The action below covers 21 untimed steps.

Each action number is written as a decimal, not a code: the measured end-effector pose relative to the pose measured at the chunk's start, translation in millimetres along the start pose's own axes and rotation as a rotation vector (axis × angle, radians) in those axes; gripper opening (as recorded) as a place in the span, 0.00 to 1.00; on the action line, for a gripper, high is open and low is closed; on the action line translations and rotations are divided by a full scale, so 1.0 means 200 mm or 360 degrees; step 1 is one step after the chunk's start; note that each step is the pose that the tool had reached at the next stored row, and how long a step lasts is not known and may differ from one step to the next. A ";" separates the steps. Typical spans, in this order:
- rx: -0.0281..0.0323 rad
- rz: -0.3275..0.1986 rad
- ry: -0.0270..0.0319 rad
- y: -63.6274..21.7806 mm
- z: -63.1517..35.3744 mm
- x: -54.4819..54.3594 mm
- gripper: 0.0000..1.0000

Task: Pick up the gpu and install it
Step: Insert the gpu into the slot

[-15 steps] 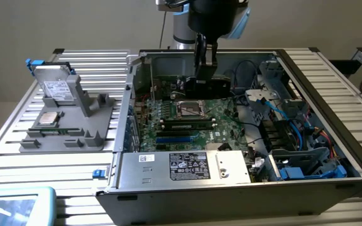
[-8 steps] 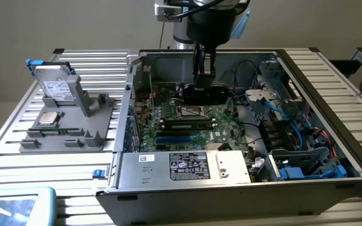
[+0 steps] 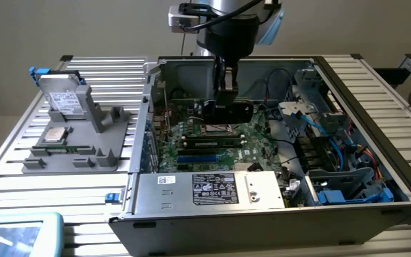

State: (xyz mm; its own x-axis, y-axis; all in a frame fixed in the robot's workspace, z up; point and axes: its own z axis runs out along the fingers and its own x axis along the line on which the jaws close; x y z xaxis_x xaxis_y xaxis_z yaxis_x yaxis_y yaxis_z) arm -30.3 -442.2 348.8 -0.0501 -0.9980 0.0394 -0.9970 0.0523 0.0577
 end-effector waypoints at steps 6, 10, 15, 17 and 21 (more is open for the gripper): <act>0.00026 -0.0009 0.00443 0.025 0.022 0.00 0.27; 0.00032 -0.0014 0.00493 0.040 0.056 0.00 0.27; 0.00034 -0.0018 0.00497 0.041 0.101 0.00 0.27; 0.00034 -0.0019 0.00497 0.041 0.119 -0.01 0.27; 0.00036 -0.0019 0.00496 0.039 0.156 -0.01 0.27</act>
State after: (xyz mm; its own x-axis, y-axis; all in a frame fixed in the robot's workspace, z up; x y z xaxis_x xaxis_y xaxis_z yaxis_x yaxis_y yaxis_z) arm -40.0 -441.5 318.1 -0.0362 -0.9969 0.0698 -0.9976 0.0402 0.0561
